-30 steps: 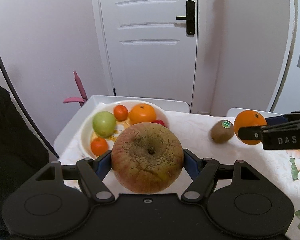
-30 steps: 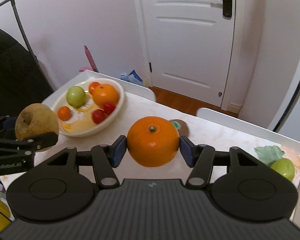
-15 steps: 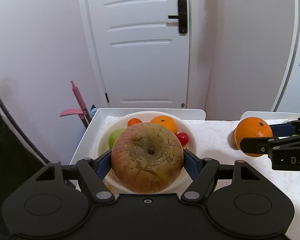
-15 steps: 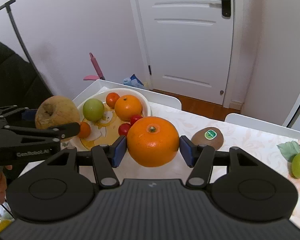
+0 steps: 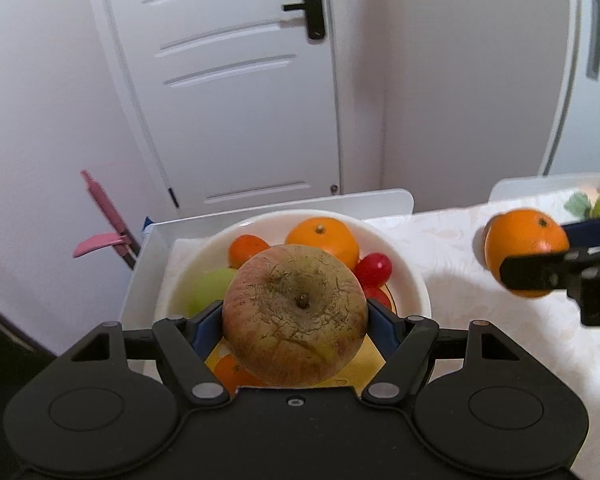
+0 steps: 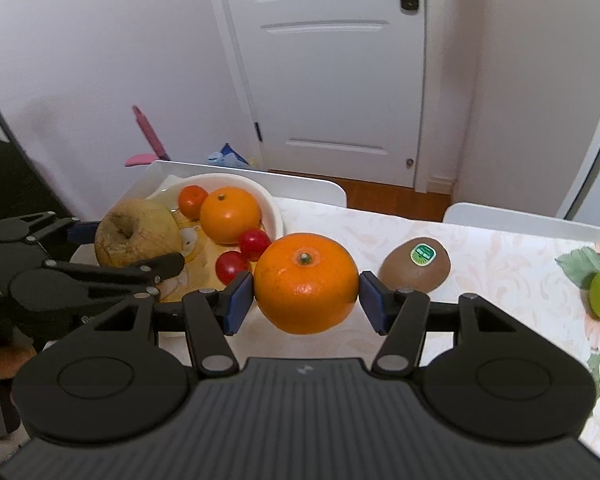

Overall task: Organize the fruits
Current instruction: 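Carry the brown apple into the bowl and open the left tool while the right tool carries the orange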

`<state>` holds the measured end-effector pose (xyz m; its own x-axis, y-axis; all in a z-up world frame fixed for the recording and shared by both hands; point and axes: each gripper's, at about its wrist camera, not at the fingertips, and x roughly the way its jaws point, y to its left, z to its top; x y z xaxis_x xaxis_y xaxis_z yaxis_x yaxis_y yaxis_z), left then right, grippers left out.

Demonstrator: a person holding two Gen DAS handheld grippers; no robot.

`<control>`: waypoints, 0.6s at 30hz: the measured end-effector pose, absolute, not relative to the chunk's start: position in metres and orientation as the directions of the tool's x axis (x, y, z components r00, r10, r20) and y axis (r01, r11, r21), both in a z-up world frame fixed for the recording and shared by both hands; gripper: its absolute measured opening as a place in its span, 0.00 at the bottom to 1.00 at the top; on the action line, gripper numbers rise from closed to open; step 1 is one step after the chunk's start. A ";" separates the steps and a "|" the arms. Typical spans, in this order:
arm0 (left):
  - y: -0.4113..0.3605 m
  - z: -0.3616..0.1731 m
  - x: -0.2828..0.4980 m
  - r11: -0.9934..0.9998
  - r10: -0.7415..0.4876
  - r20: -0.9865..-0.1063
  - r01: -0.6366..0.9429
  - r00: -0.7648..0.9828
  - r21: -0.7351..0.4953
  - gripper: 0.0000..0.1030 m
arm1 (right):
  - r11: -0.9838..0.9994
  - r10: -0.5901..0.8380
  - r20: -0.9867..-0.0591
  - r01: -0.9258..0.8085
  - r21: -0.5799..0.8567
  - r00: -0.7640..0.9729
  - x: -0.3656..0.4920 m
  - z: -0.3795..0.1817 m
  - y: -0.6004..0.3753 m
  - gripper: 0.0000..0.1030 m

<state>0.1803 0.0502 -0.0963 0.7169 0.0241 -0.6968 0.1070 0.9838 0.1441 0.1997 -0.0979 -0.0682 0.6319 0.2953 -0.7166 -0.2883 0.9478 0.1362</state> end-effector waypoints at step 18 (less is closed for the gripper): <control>0.047 -0.106 0.185 0.967 -0.021 -0.660 0.183 0.751 0.178 1.00 | 0.960 0.260 -0.730 -0.251 0.125 0.632 0.215 -0.071 -0.094 0.70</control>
